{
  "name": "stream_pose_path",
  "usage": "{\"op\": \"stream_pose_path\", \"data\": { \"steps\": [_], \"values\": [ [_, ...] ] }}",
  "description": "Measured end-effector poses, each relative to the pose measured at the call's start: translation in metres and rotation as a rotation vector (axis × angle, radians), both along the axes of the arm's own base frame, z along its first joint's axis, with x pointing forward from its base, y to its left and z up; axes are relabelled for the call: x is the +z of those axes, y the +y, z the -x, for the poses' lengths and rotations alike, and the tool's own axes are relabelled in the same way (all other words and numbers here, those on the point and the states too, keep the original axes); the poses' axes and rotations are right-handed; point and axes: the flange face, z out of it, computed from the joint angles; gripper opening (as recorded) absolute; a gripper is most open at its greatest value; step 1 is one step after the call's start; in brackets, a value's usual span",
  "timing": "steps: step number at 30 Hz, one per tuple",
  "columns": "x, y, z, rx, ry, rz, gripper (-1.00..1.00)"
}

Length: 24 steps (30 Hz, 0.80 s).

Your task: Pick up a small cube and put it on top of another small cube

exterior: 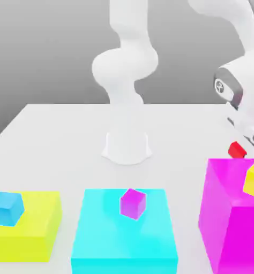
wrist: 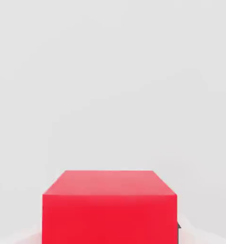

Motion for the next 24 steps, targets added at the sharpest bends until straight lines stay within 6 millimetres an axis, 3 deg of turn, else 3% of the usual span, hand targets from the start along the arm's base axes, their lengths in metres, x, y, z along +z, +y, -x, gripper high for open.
{"op": "stream_pose_path", "data": {
  "steps": [6, 7, 8, 10, 12, 15, 16, 17, 24],
  "values": [
    [0.041, 0.034, -0.042, -0.391, 0.237, 0.006, -1.0],
    [0.05, 0.036, -0.056, -0.454, 0.275, -0.002, -1.0],
    [0.064, 0.027, -0.082, -0.523, 0.299, -0.024, -1.0],
    [0.096, 0.0, -0.138, -0.641, 0.326, -0.085, -1.0],
    [0.131, -0.045, -0.195, -0.757, 0.332, -0.155, -1.0],
    [0.157, -0.128, -0.243, -0.805, 0.221, -0.215, -1.0],
    [0.161, -0.153, -0.251, -0.799, 0.172, -0.223, -1.0],
    [0.163, -0.167, -0.251, -0.765, 0.125, -0.222, -1.0],
    [0.136, -0.229, -0.226, -0.433, -0.154, -0.137, -1.0]
  ]
}}
